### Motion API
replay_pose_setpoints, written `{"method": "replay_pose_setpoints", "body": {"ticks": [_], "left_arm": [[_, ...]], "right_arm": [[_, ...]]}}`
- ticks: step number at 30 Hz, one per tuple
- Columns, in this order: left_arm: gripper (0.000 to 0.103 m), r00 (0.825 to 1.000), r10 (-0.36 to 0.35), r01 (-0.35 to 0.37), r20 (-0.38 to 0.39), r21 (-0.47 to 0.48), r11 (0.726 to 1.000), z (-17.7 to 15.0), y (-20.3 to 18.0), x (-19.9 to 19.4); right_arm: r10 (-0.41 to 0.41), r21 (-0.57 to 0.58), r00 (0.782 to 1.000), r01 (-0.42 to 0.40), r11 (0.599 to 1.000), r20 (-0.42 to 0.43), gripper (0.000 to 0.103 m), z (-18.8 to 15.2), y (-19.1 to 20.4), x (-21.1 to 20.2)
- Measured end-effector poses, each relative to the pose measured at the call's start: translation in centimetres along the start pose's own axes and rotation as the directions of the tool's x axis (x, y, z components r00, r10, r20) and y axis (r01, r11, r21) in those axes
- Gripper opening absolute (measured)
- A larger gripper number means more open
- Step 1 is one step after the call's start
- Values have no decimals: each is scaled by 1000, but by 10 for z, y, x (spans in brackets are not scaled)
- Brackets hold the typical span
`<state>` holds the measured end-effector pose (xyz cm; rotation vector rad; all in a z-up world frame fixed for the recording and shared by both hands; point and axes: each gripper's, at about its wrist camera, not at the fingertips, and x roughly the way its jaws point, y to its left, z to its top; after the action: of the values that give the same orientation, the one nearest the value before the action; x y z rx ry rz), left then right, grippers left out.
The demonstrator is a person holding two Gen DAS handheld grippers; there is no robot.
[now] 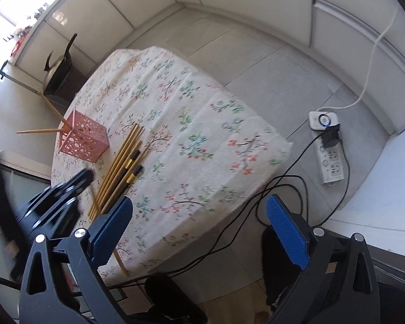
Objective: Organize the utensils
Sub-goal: 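Grasp a wooden chopstick with the left gripper while the right gripper grasps another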
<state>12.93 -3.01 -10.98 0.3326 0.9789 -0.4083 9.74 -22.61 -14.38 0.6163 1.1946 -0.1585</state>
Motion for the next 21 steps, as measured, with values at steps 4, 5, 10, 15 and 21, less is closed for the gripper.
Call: {"method": "replay_pose_setpoints", "body": {"ticks": [4, 5, 10, 15, 21], "left_arm": [[4, 997, 7, 0, 81, -83, 997, -17, 25, -53], [4, 995, 6, 5, 102, -109, 994, -24, 35, -67], [4, 980, 24, 11, 200, -172, 985, -51, 57, -113], [4, 965, 48, 10, 258, -219, 976, -60, 76, -132], [4, 957, 22, 49, 288, -237, 970, -65, 88, -144]], "right_arm": [[27, 84, 994, -19, 996, -105, 95, 18, 19, 39], [48, 118, 991, -33, 992, -125, 91, 23, 22, 49], [140, 259, 967, -82, 962, -211, 61, 38, 41, 104], [162, 330, 957, -76, 941, -239, 31, 45, 55, 138], [103, 351, 972, -22, 936, -213, 19, 55, 65, 151]]}}
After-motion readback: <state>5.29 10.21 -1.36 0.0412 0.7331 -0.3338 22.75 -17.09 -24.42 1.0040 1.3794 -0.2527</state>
